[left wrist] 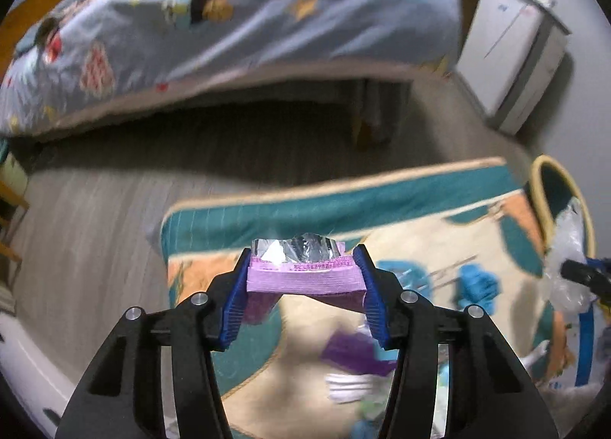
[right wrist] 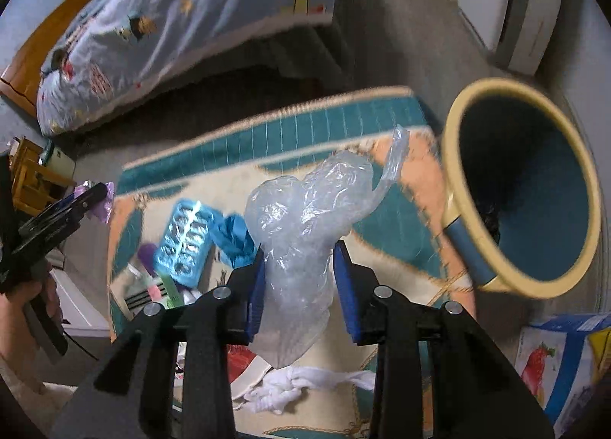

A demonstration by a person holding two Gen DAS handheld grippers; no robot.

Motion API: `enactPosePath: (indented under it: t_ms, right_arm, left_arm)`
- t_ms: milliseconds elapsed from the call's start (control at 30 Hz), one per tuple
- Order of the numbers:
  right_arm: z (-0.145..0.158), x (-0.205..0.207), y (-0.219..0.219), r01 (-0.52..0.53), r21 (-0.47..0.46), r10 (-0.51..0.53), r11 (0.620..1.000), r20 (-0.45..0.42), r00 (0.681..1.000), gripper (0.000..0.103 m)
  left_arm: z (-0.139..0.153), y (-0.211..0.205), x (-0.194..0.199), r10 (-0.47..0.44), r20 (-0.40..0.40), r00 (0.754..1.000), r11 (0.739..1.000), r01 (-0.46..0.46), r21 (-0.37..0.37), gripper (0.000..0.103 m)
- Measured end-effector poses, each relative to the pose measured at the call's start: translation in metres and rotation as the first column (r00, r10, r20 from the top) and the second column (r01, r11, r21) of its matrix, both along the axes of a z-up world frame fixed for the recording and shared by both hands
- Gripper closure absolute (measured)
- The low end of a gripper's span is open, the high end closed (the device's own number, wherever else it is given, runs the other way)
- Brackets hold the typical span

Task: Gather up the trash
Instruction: 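Grasp the purple wrapper with the left tool while the right tool grasps the clear plastic bag, then drop the clear bag into the bin with the right tool while the left carries the purple wrapper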

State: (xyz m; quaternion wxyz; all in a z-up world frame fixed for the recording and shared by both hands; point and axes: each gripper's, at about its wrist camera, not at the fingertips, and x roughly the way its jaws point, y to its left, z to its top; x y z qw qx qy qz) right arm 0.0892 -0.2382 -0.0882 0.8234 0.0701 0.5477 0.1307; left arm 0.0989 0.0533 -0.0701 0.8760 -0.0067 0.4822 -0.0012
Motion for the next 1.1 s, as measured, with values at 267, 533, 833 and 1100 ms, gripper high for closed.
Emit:
enactPosePath:
  t_ms: [267, 533, 833, 1100]
  right_arm:
    - [0.025, 0.015, -0.029, 0.061, 0.062, -0.065, 0.996, 0.063, 0.996, 0.07]
    - [0.048, 0.025, -0.063, 0.085, 0.07, -0.093, 0.994, 0.122, 0.988, 0.07]
    - [0.053, 0.047, -0.135, 0.16, -0.036, -0.153, 0.986, 0.159, 0.975, 0.07]
    - [0.013, 0.059, -0.207, 0.313, -0.025, -0.311, 0.949, 0.067, 0.948, 0.07]
  left_arm:
    - [0.035, -0.054, -0.015, -0.116, 0.083, 0.99, 0.993, 0.117, -0.001, 0.049]
    - [0.039, -0.111, -0.015, -0.237, 0.087, 0.968, 0.971, 0.239, -0.009, 0.049]
    - [0.035, -0.206, 0.0, -0.402, 0.076, 0.912, 0.913, 0.406, -0.043, 0.049]
    - [0.025, -0.283, 0.016, -0.528, 0.059, 0.847, 0.845, 0.531, -0.059, 0.049]
